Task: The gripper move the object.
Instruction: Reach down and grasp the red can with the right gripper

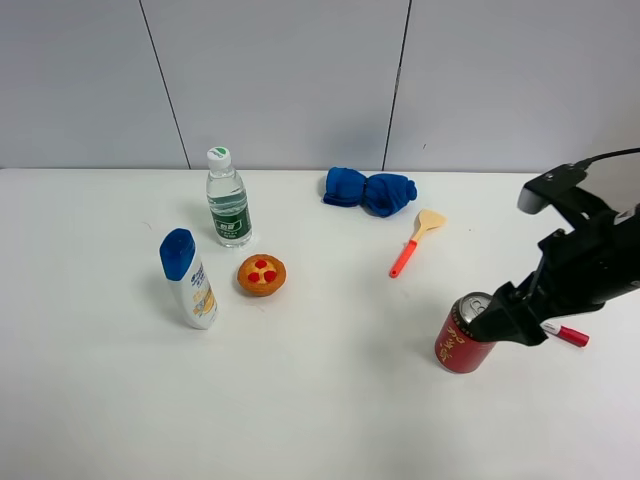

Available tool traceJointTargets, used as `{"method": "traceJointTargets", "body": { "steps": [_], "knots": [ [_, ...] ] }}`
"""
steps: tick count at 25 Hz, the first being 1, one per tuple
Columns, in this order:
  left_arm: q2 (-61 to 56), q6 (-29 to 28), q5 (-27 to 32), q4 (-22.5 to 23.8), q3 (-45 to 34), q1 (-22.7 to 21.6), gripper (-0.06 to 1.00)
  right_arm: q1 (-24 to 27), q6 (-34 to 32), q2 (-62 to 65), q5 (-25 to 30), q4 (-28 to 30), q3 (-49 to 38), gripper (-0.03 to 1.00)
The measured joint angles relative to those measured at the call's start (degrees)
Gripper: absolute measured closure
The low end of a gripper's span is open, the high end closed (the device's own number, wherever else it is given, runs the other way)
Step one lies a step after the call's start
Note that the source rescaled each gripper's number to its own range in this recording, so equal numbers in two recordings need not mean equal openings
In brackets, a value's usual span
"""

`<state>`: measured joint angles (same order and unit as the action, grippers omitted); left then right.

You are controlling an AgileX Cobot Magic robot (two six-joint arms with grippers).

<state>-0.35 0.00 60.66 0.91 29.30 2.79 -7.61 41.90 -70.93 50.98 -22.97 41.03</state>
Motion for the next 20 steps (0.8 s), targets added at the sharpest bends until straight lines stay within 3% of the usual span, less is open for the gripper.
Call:
{"method": "traceJointTargets", "body": {
  "steps": [5, 9, 14, 20],
  "knots": [
    [0.00, 0.00, 0.00, 0.00, 0.00, 0.00, -0.06, -9.32, -9.68, -4.82, -2.31, 9.23, 0.05, 0.03],
    [0.00, 0.00, 0.00, 0.00, 0.00, 0.00, -0.06, -10.84, -15.28, -5.62, -3.44, 16.21, 1.06, 0.03],
    [0.00, 0.00, 0.00, 0.00, 0.00, 0.00, -0.06, -10.86, -17.00, -5.67, -0.54, 17.95, 4.43, 0.03],
    [0.00, 0.00, 0.00, 0.00, 0.00, 0.00, -0.06, -10.86, -16.95, -6.88, -1.97, 17.91, 5.45, 0.03]
  ]
}}
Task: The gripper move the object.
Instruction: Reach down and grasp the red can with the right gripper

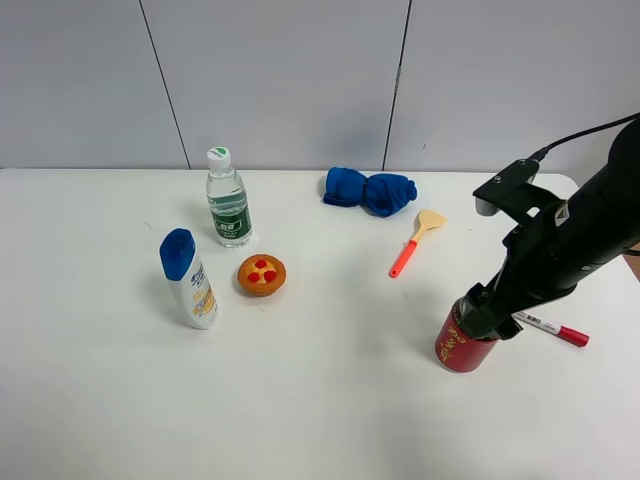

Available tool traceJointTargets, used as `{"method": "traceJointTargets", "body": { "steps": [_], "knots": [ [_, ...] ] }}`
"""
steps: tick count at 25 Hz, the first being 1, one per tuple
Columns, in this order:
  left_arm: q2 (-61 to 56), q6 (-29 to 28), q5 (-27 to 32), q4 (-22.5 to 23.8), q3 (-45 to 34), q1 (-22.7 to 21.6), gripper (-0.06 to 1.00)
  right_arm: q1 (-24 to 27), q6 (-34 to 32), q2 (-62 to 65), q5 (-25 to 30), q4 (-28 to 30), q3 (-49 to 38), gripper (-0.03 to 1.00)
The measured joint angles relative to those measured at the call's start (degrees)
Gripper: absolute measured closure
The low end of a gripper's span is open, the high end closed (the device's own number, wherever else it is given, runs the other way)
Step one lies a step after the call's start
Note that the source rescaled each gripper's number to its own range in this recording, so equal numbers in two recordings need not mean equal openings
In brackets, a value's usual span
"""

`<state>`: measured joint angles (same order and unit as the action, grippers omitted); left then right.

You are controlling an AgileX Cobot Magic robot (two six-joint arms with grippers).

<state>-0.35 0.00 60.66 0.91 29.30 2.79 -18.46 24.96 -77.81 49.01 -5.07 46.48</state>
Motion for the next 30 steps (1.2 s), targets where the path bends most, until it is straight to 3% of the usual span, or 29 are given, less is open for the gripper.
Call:
{"method": "traceJointTargets", "body": {
  "steps": [18, 21, 26, 28, 30],
  "knots": [
    [0.00, 0.00, 0.00, 0.00, 0.00, 0.00, -0.06, 0.00, 0.00, -11.36, -4.38, -0.18, 0.00, 0.03],
    [0.00, 0.00, 0.00, 0.00, 0.00, 0.00, -0.06, 0.00, 0.00, -12.33, -5.09, -0.24, 0.00, 0.06],
    [0.00, 0.00, 0.00, 0.00, 0.00, 0.00, -0.06, 0.00, 0.00, -13.93, -5.87, -0.29, 0.00, 0.32],
    [0.00, 0.00, 0.00, 0.00, 0.00, 0.00, -0.06, 0.00, 0.00, -14.41, -6.43, -0.31, 0.00, 0.49],
    [0.00, 0.00, 0.00, 0.00, 0.00, 0.00, -0.06, 0.00, 0.00, -14.46, -6.74, -0.42, 0.00, 0.78]
  ]
}}
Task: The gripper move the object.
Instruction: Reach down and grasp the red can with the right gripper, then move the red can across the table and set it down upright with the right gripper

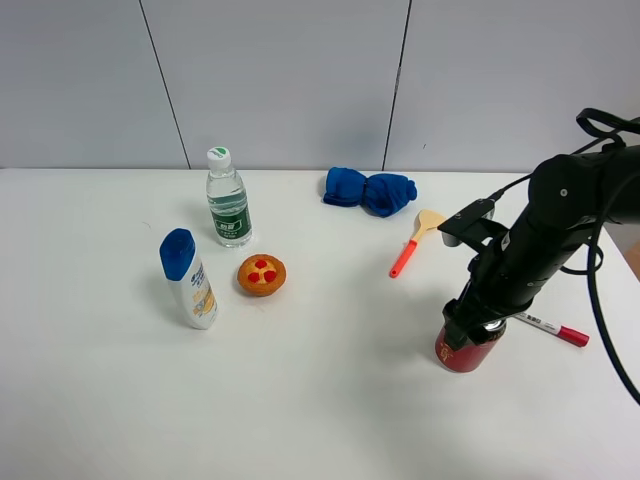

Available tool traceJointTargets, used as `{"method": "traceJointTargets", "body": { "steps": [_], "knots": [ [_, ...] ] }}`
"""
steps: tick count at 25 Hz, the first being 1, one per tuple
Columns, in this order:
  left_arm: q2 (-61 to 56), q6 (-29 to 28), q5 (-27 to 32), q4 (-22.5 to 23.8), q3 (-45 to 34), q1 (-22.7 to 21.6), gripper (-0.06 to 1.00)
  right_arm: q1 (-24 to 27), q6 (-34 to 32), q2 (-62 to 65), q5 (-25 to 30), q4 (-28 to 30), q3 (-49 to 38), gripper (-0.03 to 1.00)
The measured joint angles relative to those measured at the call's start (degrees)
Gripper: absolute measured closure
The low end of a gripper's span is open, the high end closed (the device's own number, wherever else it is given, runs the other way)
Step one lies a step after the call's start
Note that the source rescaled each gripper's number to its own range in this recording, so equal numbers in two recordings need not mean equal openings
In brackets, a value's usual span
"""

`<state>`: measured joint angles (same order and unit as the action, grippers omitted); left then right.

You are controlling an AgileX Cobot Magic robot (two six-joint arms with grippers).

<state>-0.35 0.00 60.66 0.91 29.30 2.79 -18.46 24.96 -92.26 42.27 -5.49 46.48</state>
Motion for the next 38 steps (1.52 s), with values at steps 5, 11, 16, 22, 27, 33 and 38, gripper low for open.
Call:
{"method": "traceJointTargets", "body": {
  "steps": [5, 11, 16, 22, 27, 33, 38],
  "knots": [
    [0.00, 0.00, 0.00, 0.00, 0.00, 0.00, -0.06, -0.11, 0.00, 0.00, -0.14, -0.08, 0.00, 0.97],
    [0.00, 0.00, 0.00, 0.00, 0.00, 0.00, -0.06, -0.11, 0.00, 0.06, -0.14, -0.08, 0.00, 0.97],
    [0.00, 0.00, 0.00, 0.00, 0.00, 0.00, -0.06, -0.11, 0.32, 2.29, 1.87, -0.08, 1.15, 0.97],
    [0.00, 0.00, 0.00, 0.00, 0.00, 0.00, -0.06, -0.11, 0.39, 4.23, 5.50, -0.03, 10.76, 0.97],
    [0.00, 0.00, 0.00, 0.00, 0.00, 0.00, -0.06, -0.11, 0.86, 0.58, 6.91, 0.17, 21.67, 0.97],
    [0.00, 0.00, 0.00, 0.00, 0.00, 0.00, -0.06, -0.11, 0.98, -11.02, 9.55, 0.33, 35.38, 0.97],
    [0.00, 0.00, 0.00, 0.00, 0.00, 0.00, -0.06, -0.11, 0.98, -20.00, 11.83, 0.33, 46.26, 0.97]
  ]
}}
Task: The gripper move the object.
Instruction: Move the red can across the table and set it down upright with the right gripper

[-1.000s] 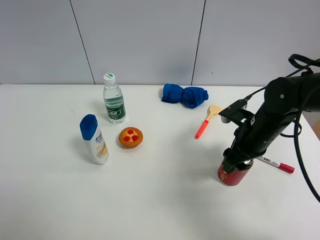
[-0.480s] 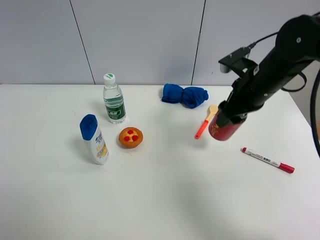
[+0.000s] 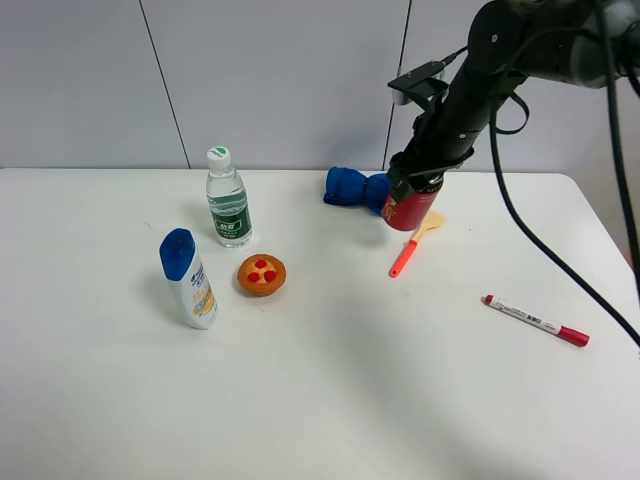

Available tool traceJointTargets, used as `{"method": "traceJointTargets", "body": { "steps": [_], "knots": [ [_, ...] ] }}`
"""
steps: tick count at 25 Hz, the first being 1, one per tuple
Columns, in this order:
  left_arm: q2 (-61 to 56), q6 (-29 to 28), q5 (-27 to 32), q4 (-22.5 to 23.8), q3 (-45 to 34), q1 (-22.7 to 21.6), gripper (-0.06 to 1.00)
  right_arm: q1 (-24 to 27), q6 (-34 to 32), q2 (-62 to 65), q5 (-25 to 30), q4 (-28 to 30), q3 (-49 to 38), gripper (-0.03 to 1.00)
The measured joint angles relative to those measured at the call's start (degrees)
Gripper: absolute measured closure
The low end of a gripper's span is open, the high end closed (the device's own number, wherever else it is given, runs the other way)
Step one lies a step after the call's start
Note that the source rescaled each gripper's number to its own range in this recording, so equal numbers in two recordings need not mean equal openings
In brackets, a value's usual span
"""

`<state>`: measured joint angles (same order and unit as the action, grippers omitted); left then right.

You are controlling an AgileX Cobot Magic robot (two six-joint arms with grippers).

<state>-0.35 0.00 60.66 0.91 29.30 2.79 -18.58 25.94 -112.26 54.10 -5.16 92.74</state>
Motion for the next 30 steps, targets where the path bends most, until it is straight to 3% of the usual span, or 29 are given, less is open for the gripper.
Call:
{"method": "traceJointTargets", "body": {
  "steps": [9, 30],
  "knots": [
    [0.00, 0.00, 0.00, 0.00, 0.00, 0.00, -0.06, -1.60, -0.16, -10.67, 5.02, -0.91, 11.15, 0.97],
    [0.00, 0.00, 0.00, 0.00, 0.00, 0.00, -0.06, -2.00, -0.15, -14.43, 5.92, 2.86, 11.75, 0.97]
  ]
}}
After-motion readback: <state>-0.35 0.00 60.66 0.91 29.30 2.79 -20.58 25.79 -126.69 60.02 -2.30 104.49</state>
